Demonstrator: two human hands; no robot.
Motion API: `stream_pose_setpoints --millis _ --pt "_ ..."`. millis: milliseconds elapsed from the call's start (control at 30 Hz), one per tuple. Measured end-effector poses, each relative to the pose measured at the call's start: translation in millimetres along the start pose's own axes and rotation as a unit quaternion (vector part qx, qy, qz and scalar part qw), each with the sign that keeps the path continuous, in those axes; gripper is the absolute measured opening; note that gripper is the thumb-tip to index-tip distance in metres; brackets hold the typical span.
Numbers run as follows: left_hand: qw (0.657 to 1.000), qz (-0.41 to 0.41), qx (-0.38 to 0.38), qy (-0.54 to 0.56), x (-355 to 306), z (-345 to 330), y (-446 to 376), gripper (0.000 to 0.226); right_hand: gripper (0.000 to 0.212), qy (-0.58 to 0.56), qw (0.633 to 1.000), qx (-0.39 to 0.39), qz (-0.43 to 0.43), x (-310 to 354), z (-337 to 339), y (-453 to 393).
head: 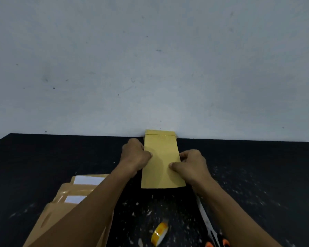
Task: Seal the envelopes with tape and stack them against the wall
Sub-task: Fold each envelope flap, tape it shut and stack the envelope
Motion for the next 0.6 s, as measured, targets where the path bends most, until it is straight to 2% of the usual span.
stream_pose_setpoints --millis 67,200,400,500,600 --pt "1.000 0.003 0.001 -0.015 0.1 -5.9 -18.6 0.022 0.024 0.031 0.999 -0.006 -0.008 -0.8 -5.5 -17.0" --pt "0.999 0.006 0.004 -0.045 4.9 -17.8 -40.7 0.009 0.027 0.111 0.994 -0.012 -0.023 -0.1 -13.3 -34.0" --pt "0.998 -0.012 -0.004 -0.060 6.1 -19.6 -44.6 0.017 0.032 0.229 0.973 -0.015 -0.015 8.6 -11.6 -26.7" --pt "0.998 -0.027 -0.003 -0.056 2.8 -14.8 -35.5 0.027 0.038 0.243 0.970 -0.011 -0.007 11.0 -12.6 -20.7" --pt "0.997 -0.061 -0.008 -0.053 -5.1 0.3 -19.2 0.025 0.049 0.236 0.971 -0.018 0.042 20.4 -12.0 -8.0"
Point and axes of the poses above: each hand's wrist, its own y-axis away from the middle knuckle, its own z-axis out of the back of the hand, x = y × z, the point moved 8 cm from there along -y, towards the middle knuckle, and after that the axes turned 5 degrees about -y, right-handed, at the moved point
